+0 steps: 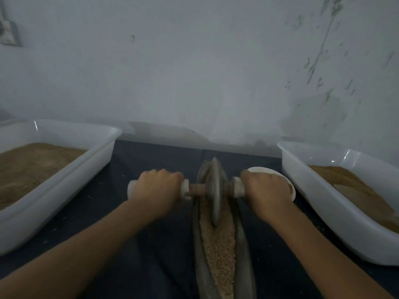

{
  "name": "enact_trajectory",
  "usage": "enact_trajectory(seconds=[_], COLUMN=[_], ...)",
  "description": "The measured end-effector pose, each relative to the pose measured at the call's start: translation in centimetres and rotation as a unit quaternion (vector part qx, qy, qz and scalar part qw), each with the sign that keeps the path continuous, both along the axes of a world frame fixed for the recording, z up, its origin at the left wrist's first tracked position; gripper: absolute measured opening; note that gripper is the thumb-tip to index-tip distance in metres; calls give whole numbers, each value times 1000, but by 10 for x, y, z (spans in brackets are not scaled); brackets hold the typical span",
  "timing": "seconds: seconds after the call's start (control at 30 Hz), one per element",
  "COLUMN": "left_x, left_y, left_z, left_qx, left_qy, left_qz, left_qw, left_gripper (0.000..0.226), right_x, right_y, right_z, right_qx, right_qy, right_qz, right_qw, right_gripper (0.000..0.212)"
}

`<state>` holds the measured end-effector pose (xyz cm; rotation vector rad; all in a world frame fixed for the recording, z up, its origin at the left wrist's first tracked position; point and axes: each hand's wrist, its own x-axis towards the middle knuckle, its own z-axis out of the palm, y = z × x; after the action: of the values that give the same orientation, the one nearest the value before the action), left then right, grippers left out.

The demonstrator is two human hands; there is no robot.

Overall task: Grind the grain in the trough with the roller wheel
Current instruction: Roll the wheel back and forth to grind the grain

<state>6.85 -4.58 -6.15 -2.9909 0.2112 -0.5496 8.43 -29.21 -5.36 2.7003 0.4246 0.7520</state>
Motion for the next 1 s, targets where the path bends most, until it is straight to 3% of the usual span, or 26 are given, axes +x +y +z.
enact_trajectory(seconds=[0.13, 0.23, 0.33, 0.43, 0.57, 0.63, 0.77, 0.87, 1.0], left_x=[33, 11, -41, -86, -80, -55, 8, 30, -5], left_y=[-5, -5, -1, 3, 1, -2, -9, -12, -9], left_z=[10, 10, 8, 10, 7, 6, 13, 18, 15], left_qx=[3, 13, 35, 35, 56, 66, 82, 74, 55], left_qy=[-9, -9, -25, -134, -136, -123, -114, -79, -37], left_qz=[11, -15, -73, -182, -172, -144, -61, -29, -40], left_qw=[1000, 1000, 996, 973, 974, 980, 988, 994, 997], left_gripper=[17, 18, 24, 42, 48, 49, 22, 16, 17], right_x=[22, -4, -57, -91, -87, -66, -3, 21, -14], right_y=[9, 3, -7, -14, -20, -18, -9, -2, -6], right_z=[5, 2, -1, 0, -8, -14, -15, -11, -8], right_qx=[17, 49, 63, 48, 38, 49, 102, 107, 91], right_qy=[7, 50, 42, 98, 91, 72, 42, 41, 34], right_qz=[-33, -31, 35, 18, 11, -2, -11, -28, 13], right_qw=[999, 997, 997, 994, 995, 996, 994, 993, 995], right_gripper=[17, 21, 45, 64, 61, 46, 18, 12, 22])
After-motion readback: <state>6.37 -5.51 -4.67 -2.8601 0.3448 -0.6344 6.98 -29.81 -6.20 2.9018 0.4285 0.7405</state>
